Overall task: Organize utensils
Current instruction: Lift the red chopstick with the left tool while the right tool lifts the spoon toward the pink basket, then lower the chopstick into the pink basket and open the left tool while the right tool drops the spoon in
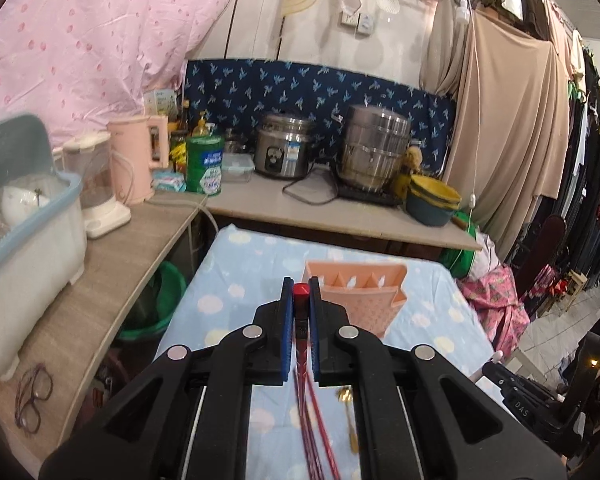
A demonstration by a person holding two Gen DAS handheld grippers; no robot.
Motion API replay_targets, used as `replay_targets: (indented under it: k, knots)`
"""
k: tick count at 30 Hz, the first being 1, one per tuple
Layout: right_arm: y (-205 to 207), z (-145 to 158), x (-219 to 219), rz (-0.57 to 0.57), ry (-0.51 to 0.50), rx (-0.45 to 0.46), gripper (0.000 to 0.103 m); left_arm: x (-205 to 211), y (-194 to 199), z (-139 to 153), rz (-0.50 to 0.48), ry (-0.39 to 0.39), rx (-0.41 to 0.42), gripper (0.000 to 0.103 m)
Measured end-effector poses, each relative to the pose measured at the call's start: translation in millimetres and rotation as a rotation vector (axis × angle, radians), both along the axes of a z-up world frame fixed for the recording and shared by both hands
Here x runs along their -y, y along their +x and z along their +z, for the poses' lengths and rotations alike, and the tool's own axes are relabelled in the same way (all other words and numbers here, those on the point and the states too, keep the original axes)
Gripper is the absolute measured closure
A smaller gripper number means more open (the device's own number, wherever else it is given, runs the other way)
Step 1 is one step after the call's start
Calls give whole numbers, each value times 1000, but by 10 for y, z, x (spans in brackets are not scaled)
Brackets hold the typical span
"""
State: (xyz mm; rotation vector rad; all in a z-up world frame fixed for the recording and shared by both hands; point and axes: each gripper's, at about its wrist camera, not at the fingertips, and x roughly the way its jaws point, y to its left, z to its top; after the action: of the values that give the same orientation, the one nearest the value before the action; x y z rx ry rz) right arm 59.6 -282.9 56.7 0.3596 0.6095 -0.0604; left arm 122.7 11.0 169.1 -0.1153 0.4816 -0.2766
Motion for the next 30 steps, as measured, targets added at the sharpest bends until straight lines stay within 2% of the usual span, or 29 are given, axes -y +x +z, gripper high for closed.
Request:
replay_targets:
  k: [7, 13, 18, 28, 29, 30]
  knots:
    - [669, 361, 113, 10, 84, 132, 97, 102, 359, 550, 19, -67, 159, 96]
    - [1242, 484, 207, 10, 131, 205, 97, 220, 713, 732, 30, -97, 258, 96]
    - [1620, 372, 226, 19, 144, 177, 97, 404, 1043, 582, 10, -80, 220, 96]
    - [1999, -109, 196, 9, 120, 54, 96, 516, 1523, -68, 3, -35, 76, 96]
    - [2012, -146, 196, 9, 117, 47, 94, 511, 1549, -107, 4, -38, 70, 95]
    - [2004, -162, 194, -2, 110, 48, 91, 508, 1581, -140, 3, -38, 60, 87]
